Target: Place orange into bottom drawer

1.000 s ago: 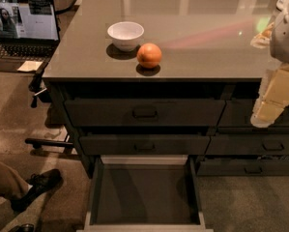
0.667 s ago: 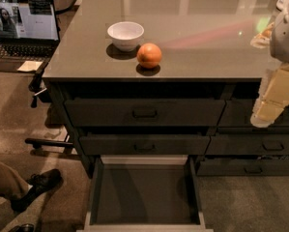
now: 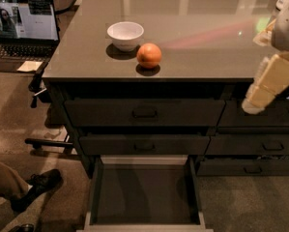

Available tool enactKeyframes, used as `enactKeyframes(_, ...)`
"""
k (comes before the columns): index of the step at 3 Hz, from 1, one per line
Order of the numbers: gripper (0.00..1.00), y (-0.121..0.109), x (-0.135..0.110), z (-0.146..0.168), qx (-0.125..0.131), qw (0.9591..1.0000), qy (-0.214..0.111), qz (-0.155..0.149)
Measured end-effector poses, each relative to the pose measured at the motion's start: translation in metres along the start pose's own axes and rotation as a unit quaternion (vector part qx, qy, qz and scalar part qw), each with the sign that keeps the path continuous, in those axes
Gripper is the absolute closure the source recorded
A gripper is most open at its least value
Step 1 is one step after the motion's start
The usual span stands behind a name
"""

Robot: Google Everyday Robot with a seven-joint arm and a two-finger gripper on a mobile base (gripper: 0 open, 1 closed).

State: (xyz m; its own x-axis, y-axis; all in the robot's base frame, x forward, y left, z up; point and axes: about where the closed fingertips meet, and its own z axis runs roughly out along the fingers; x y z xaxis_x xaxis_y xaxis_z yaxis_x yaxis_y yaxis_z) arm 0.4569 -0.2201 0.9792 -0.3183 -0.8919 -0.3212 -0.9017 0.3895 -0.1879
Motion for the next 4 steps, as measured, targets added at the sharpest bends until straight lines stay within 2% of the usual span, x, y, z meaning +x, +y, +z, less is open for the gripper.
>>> enactKeyframes(1, 0.0, -0.013, -0.012, 0.013, -0.034, 0.9935, -0.059, 0.091)
enactKeyframes(2, 0.0, -0.019, -0.031, 0.02, -0.051, 0.9729, -0.122, 0.19)
enactKeyframes(3, 0.0, -0.029, -0.054, 0.027, -0.027, 0.9471, -0.165, 0.274)
enactKeyframes(4, 0.0, -0.056, -0.086, 0.031, 0.026, 0.9271, -0.193, 0.32)
